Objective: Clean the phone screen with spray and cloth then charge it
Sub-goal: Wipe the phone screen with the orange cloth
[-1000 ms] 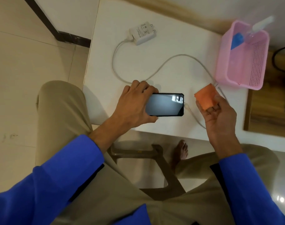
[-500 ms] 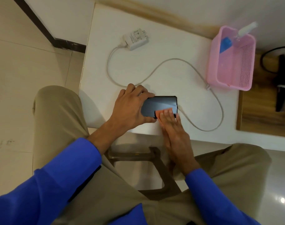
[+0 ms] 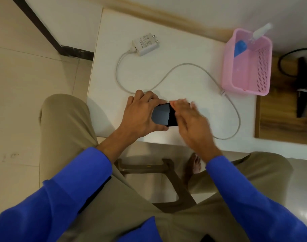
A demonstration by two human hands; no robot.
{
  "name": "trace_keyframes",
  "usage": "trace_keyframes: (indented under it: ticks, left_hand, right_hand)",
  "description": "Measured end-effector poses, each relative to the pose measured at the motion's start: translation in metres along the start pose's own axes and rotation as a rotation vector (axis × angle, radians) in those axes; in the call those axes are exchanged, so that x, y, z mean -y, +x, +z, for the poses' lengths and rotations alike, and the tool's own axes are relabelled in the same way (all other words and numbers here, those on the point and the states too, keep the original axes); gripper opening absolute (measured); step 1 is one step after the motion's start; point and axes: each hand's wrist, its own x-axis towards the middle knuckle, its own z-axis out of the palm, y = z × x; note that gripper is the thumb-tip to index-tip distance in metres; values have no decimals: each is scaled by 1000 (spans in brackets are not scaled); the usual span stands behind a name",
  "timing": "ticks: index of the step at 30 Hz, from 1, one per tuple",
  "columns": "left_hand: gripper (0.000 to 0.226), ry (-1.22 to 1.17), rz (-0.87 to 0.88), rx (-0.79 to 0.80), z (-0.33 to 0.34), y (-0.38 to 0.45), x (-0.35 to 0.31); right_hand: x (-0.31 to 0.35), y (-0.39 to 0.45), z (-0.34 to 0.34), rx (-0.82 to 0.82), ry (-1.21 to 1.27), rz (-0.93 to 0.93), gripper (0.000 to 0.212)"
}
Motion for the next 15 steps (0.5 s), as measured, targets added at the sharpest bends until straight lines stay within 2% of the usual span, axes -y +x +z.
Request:
trace_keyframes:
  ticks: [4, 7, 9, 13, 15]
  left_hand:
    - [93, 12, -7, -2, 3, 1, 1]
    - [93, 14, -23, 18, 1, 2, -1]
    - [93, 16, -20, 27, 1, 2, -1]
    - [93, 7, -16, 40, 0, 2, 0]
    - [92, 9, -18, 38, -1, 1, -1]
  right_hand:
    - [-2, -47, 28, -64, 22, 4, 46]
    - [1, -76, 30, -13, 59, 32, 46]
    - [6, -86, 23, -2, 178, 106, 43]
    - [9, -70, -13, -319, 524, 392, 29]
    - [5, -49, -30, -406, 603, 465, 28]
